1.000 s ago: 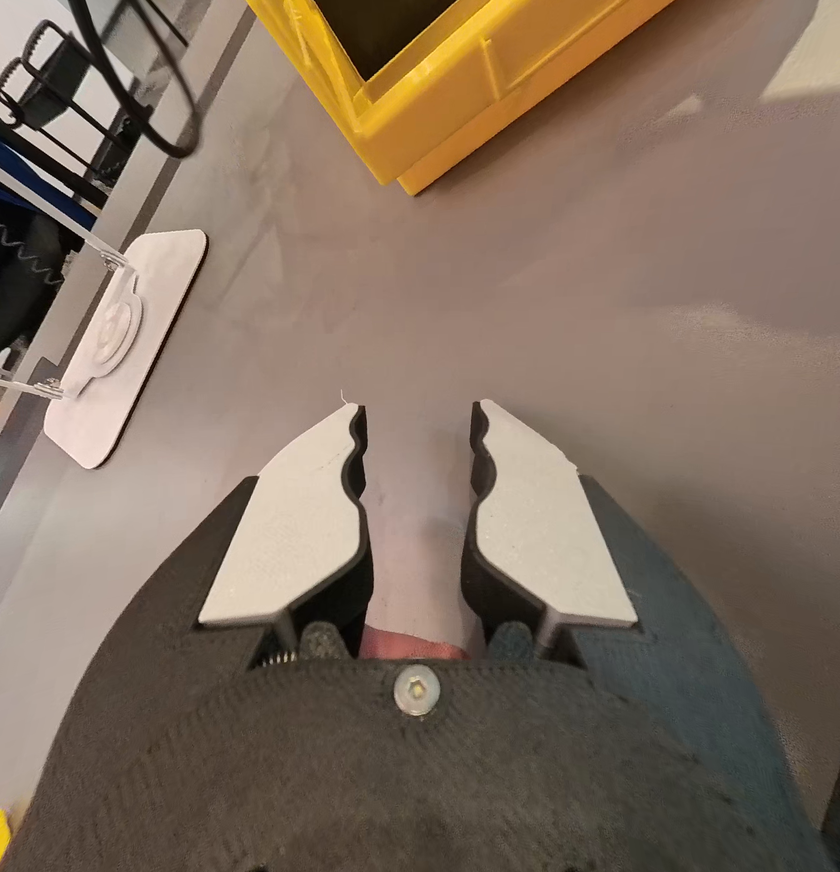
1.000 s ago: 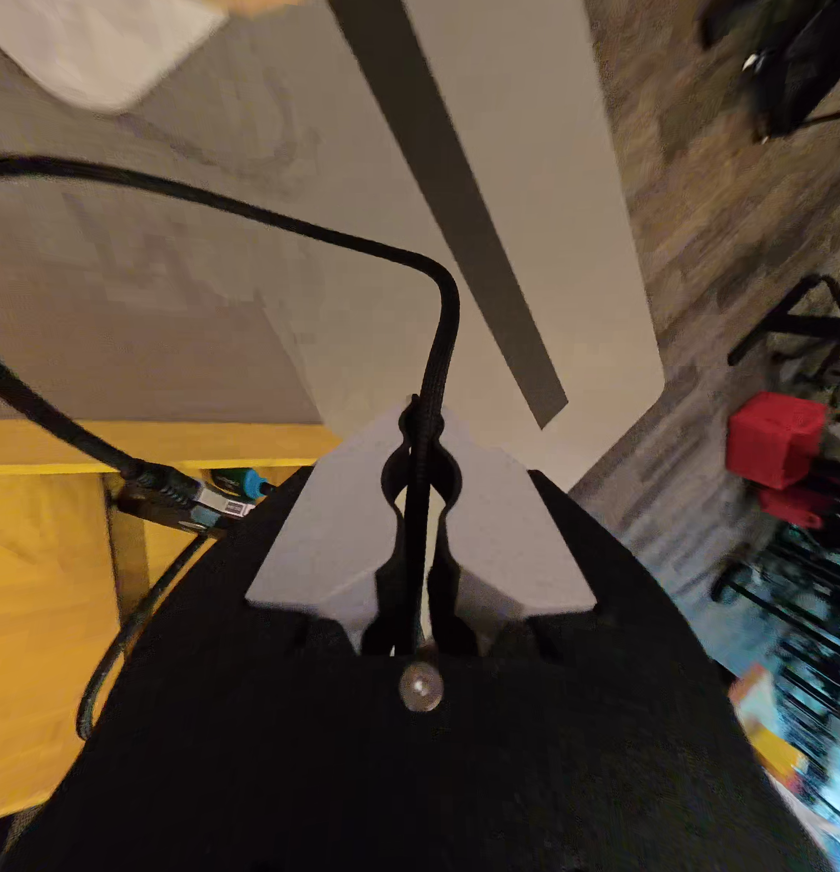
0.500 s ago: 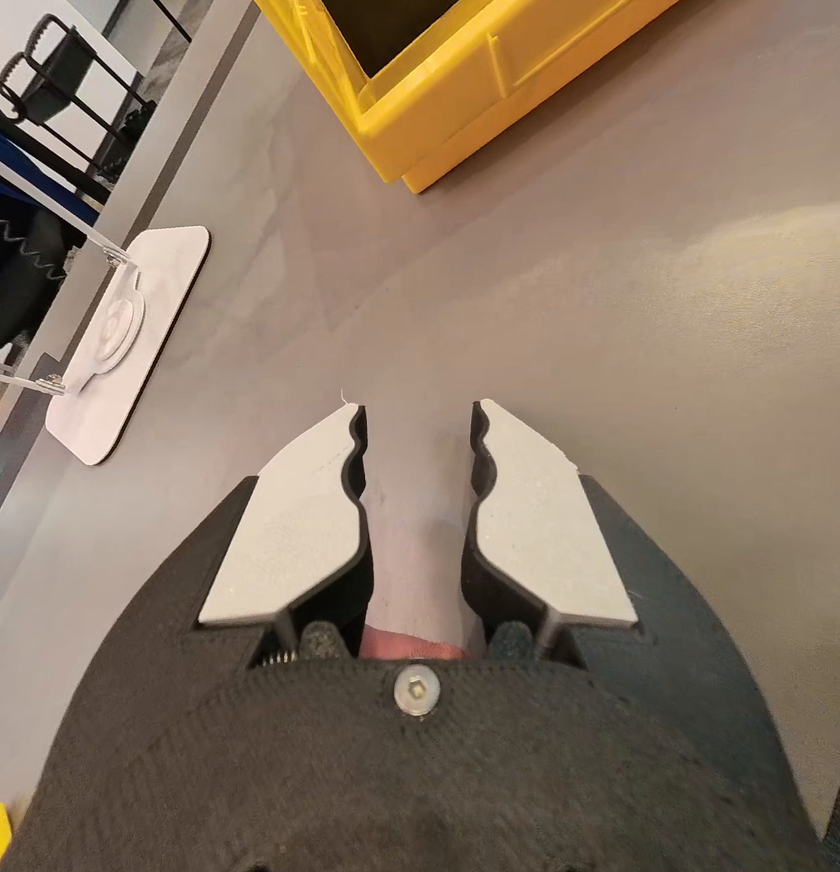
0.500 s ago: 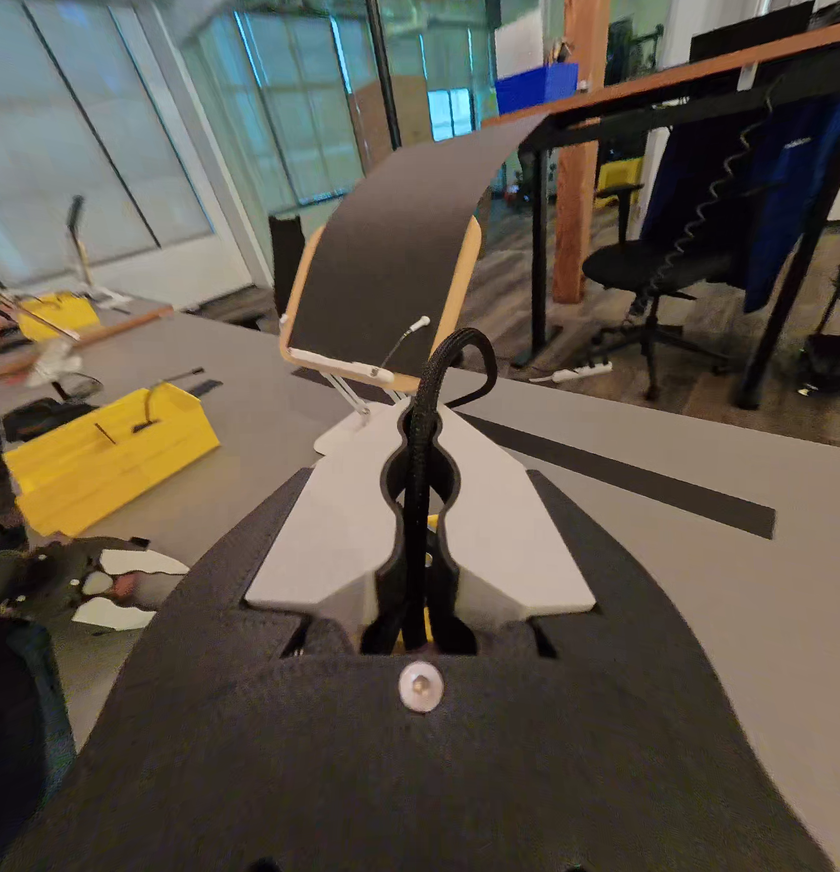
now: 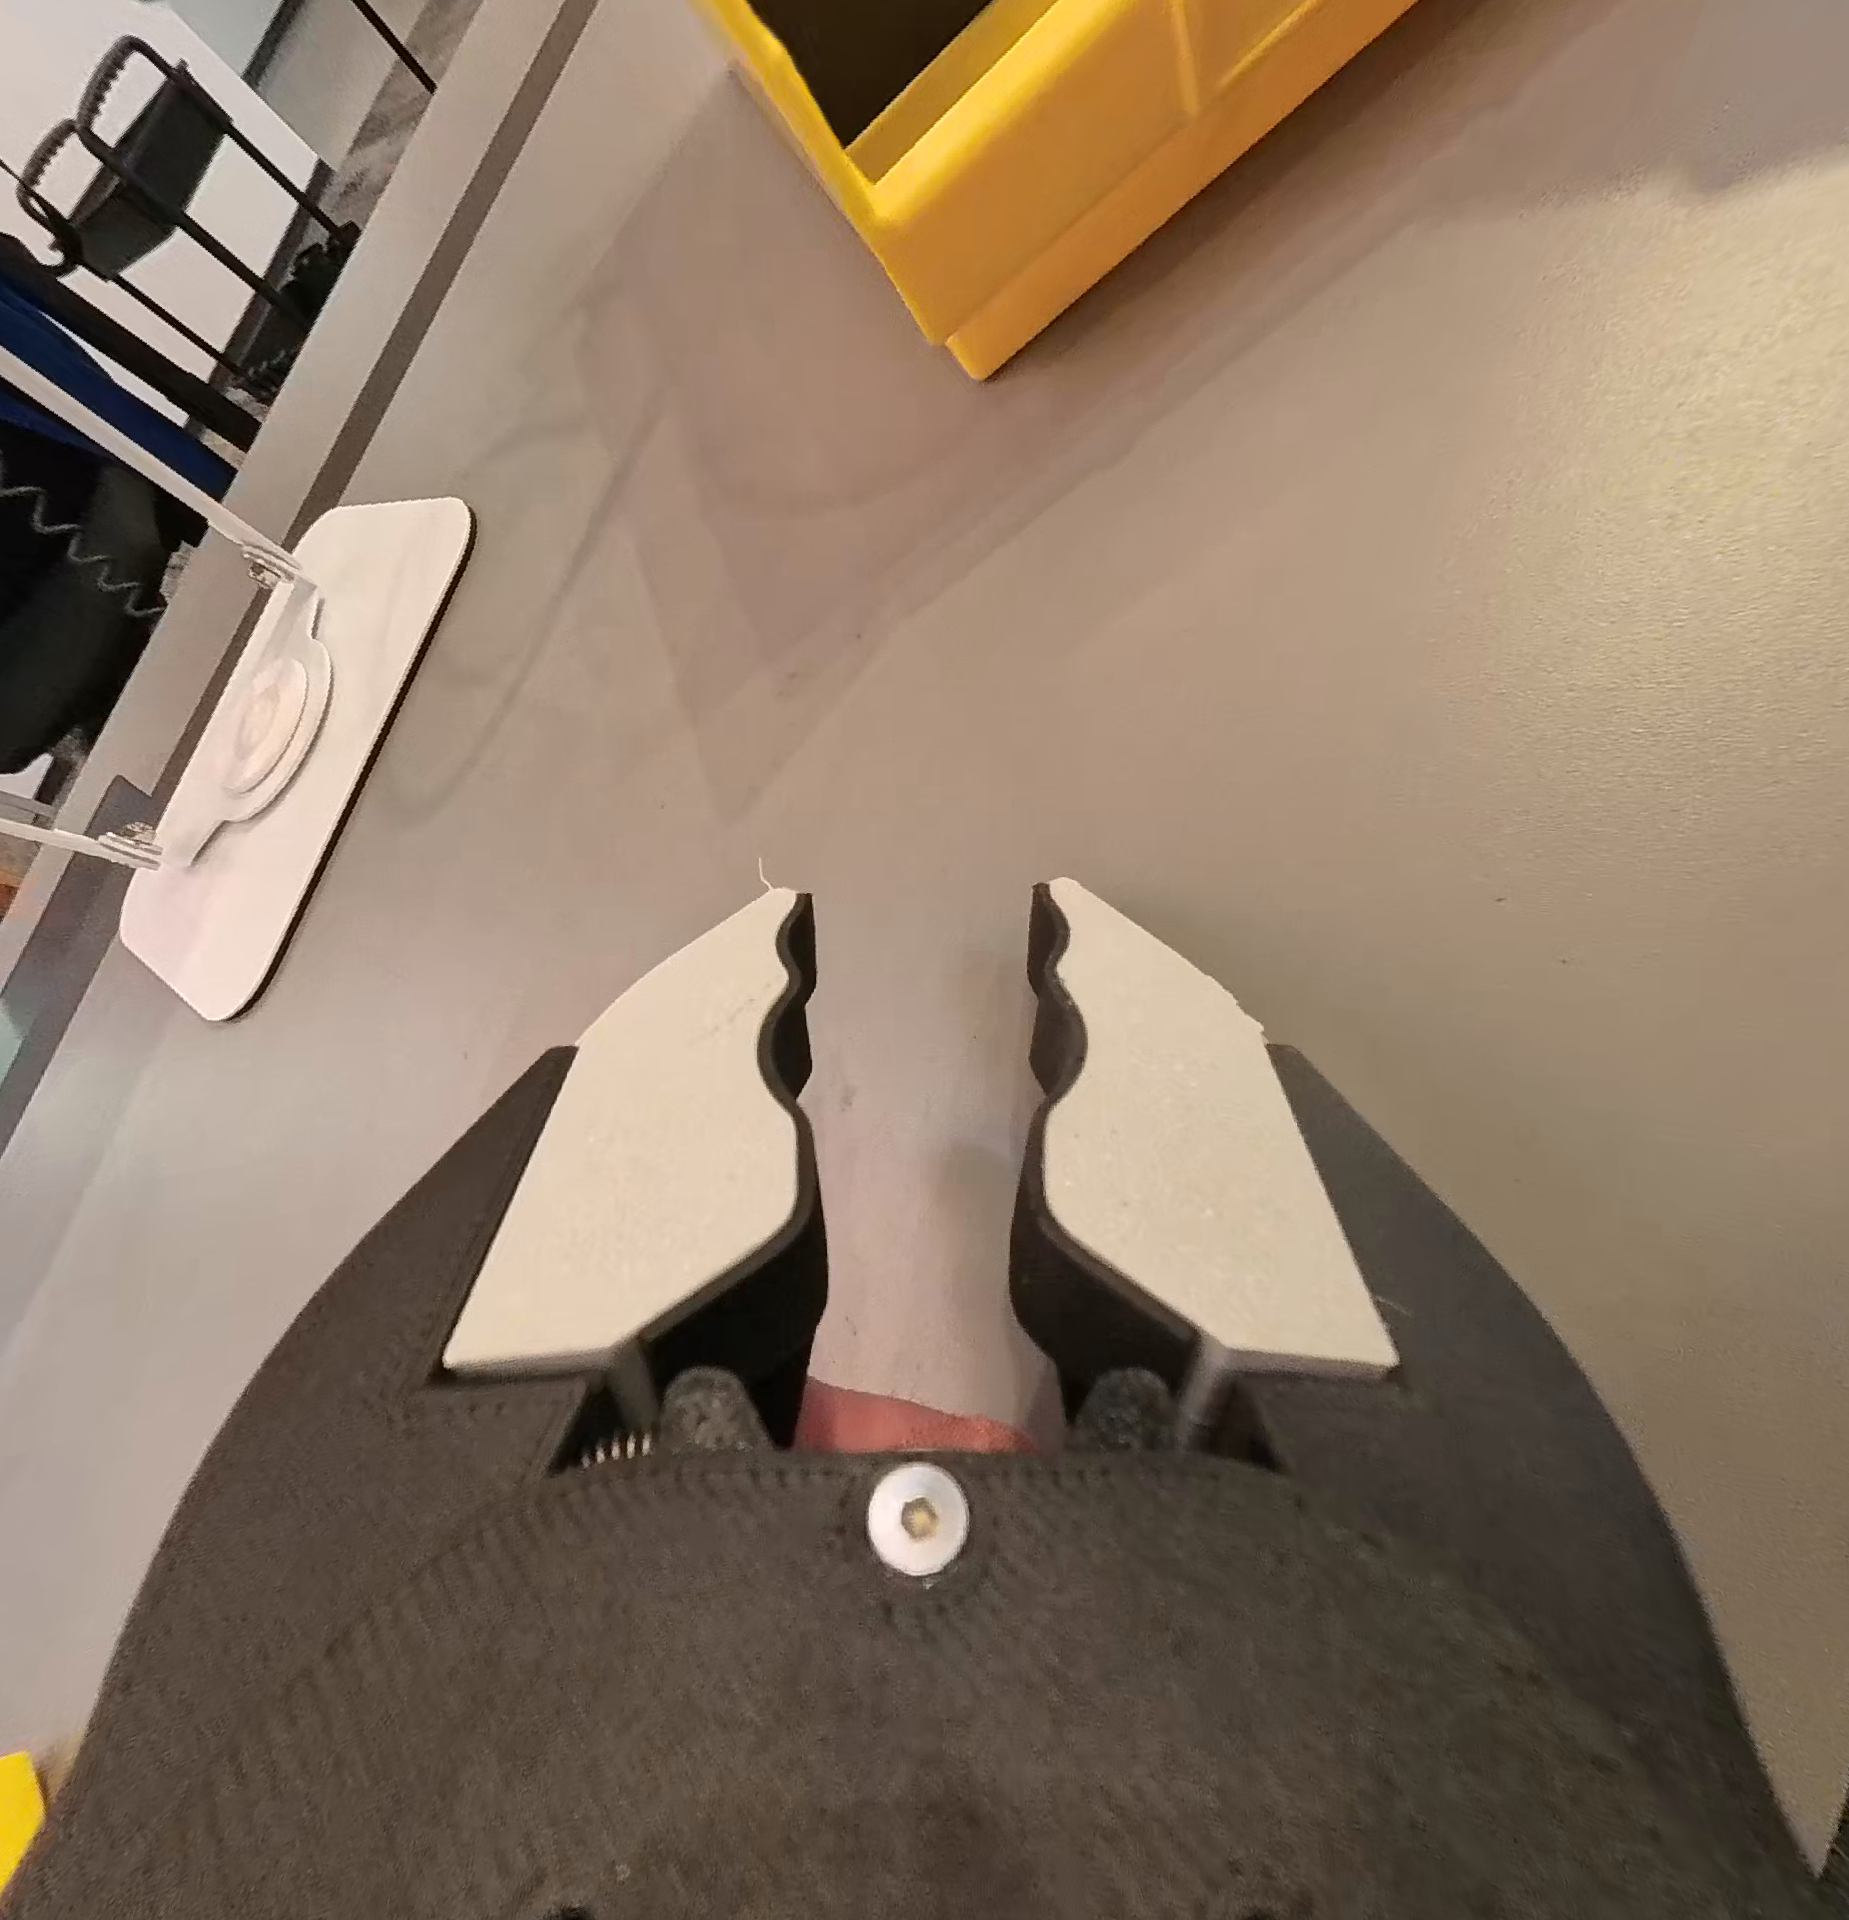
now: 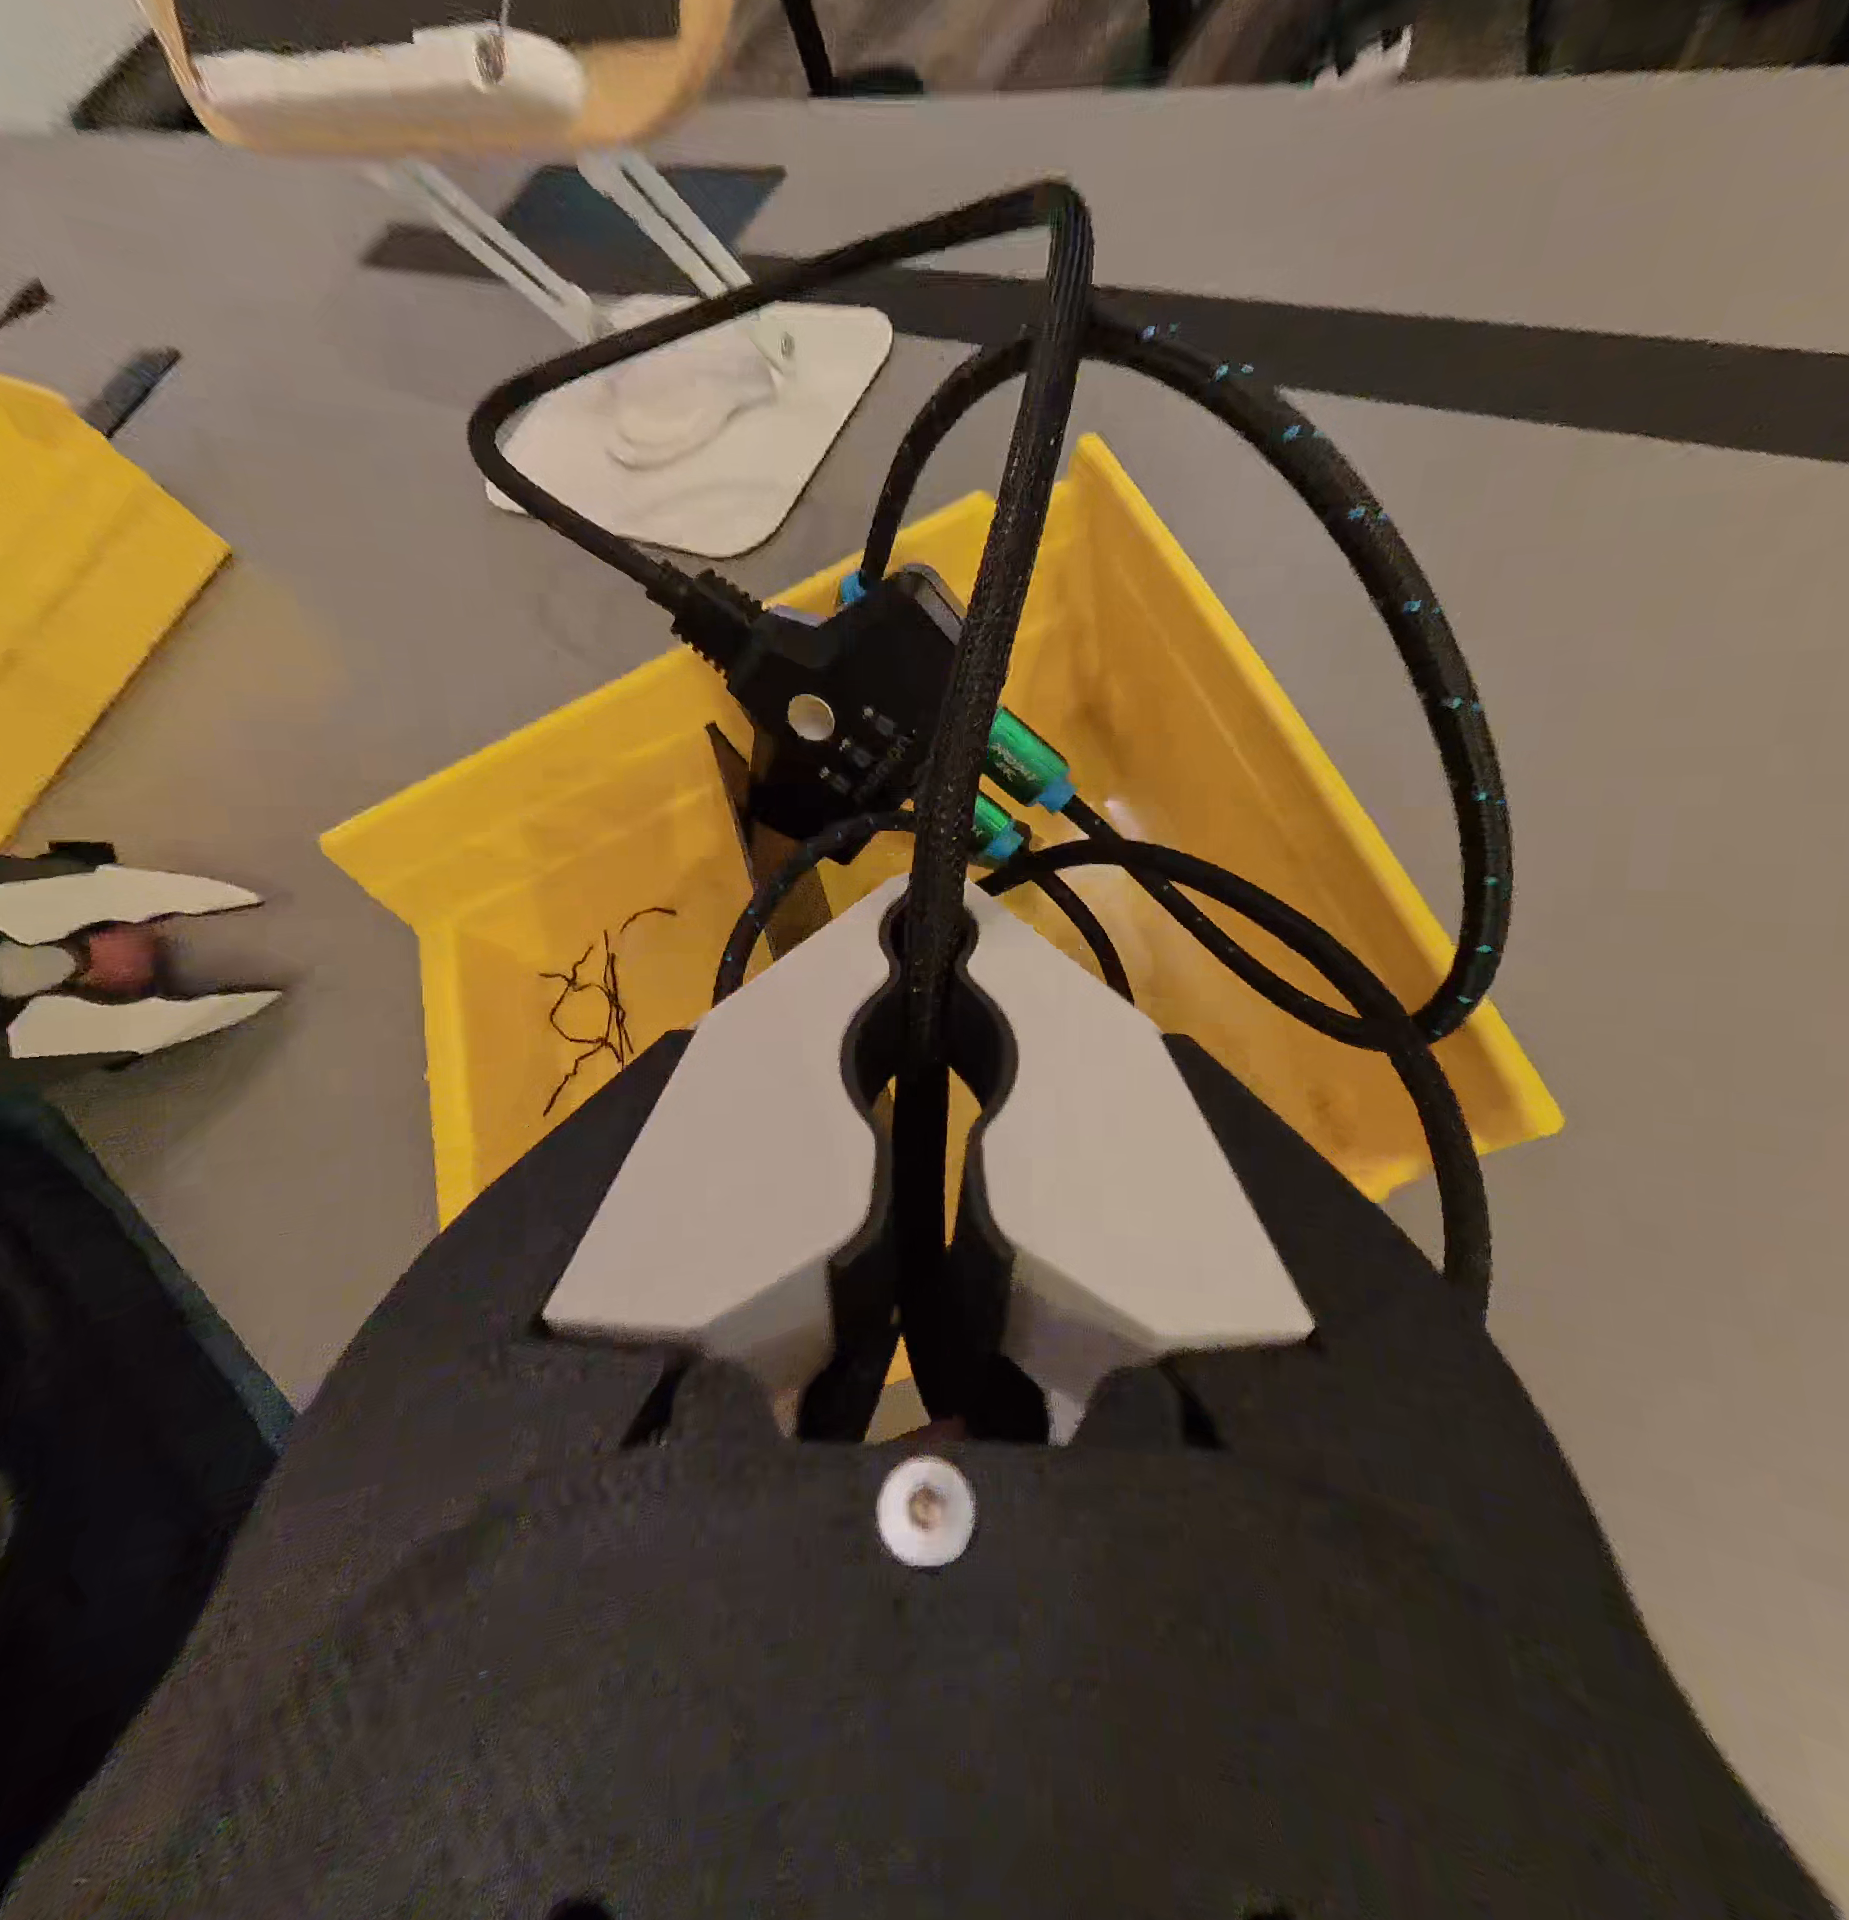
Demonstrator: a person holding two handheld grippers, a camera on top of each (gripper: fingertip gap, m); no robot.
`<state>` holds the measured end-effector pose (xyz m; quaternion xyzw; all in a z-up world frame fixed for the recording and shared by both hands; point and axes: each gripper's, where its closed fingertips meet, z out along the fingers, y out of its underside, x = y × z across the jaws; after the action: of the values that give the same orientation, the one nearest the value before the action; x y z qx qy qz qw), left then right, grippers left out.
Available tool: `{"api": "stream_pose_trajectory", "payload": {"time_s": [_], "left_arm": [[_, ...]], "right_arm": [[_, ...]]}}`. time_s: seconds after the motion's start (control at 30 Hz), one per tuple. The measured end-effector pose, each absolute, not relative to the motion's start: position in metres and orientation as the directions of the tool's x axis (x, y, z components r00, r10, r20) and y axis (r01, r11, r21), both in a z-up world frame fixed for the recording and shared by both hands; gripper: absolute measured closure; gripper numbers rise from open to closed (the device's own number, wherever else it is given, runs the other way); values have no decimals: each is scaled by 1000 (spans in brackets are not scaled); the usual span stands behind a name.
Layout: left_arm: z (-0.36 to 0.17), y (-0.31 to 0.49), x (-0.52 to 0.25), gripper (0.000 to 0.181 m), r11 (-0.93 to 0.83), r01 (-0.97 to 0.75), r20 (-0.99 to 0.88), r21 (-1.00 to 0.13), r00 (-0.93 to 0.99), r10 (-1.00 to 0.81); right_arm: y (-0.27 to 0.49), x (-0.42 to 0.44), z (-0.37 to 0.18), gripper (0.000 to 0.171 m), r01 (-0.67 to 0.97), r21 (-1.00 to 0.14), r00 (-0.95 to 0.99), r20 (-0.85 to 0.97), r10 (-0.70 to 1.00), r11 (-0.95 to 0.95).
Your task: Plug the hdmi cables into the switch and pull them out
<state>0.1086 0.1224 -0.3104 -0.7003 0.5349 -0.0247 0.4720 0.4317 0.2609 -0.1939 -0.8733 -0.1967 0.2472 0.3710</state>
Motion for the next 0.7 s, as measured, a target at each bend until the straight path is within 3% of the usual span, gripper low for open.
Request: {"api": "stream_pose_trajectory", "payload": {"time_s": [0.13,0.27,0.53,0.7], "left_arm": [[-310,122,109,143,22,-727,-475,-687,425,-770],[-310,122,109,143,25,-727,-477,-686,424,-770],[-310,122,109,143,29,-728,-482,-685,423,-767],[-310,122,109,143,31,-729,-485,-684,422,-766]], "right_arm": [[263,452,-239,171,464,-481,847,-6,532,-744],[269,451,-264,171,678,-189,735,207,646,-710],[266,461,-327,171,766,234,594,98,798,-599],[269,458,-329,171,857,243,467,10,884,-455]]}}
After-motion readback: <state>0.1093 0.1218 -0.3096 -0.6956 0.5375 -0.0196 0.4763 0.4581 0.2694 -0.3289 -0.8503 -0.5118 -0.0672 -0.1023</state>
